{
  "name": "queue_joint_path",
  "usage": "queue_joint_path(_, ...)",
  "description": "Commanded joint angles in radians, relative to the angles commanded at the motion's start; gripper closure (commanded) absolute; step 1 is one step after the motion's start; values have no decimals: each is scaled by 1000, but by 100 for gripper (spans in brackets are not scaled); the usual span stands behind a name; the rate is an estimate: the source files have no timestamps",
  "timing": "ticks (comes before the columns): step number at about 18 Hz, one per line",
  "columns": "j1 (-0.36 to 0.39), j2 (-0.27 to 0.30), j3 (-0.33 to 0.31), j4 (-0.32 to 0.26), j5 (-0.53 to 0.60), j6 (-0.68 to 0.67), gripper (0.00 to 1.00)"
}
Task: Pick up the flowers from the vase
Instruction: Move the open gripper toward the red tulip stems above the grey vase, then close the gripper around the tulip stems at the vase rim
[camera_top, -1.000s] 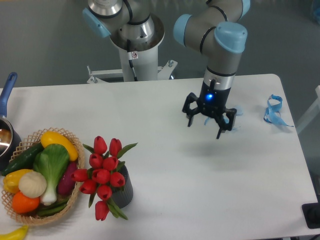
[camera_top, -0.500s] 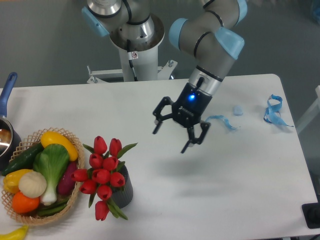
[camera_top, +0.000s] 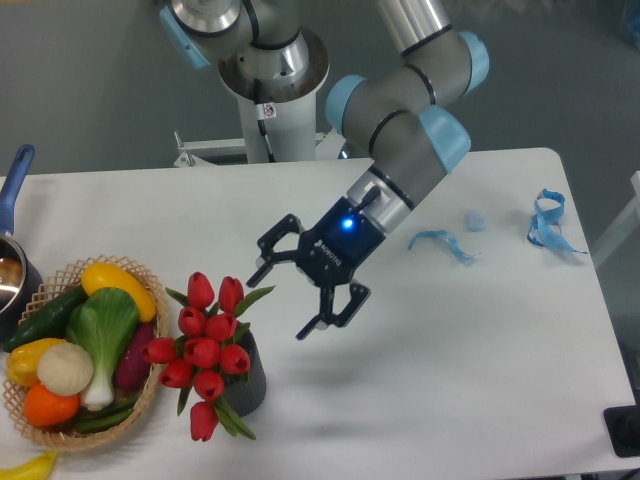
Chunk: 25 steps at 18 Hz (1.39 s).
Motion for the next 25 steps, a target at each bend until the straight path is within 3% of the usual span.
queue_joint_path(6,-43,-61,58,3,5,0,0)
queue_joint_path(13,-77,-75,58,3,9,3,0)
queue_joint_path(17,-101,-89,61,5,9,2,21)
queue_joint_path(19,-104,-88,63,6,9,2,38)
queue_joint_path(22,-104,-88,63,6,9,2,57)
queue_joint_path(25,-104,-84,78,6,9,-3,67)
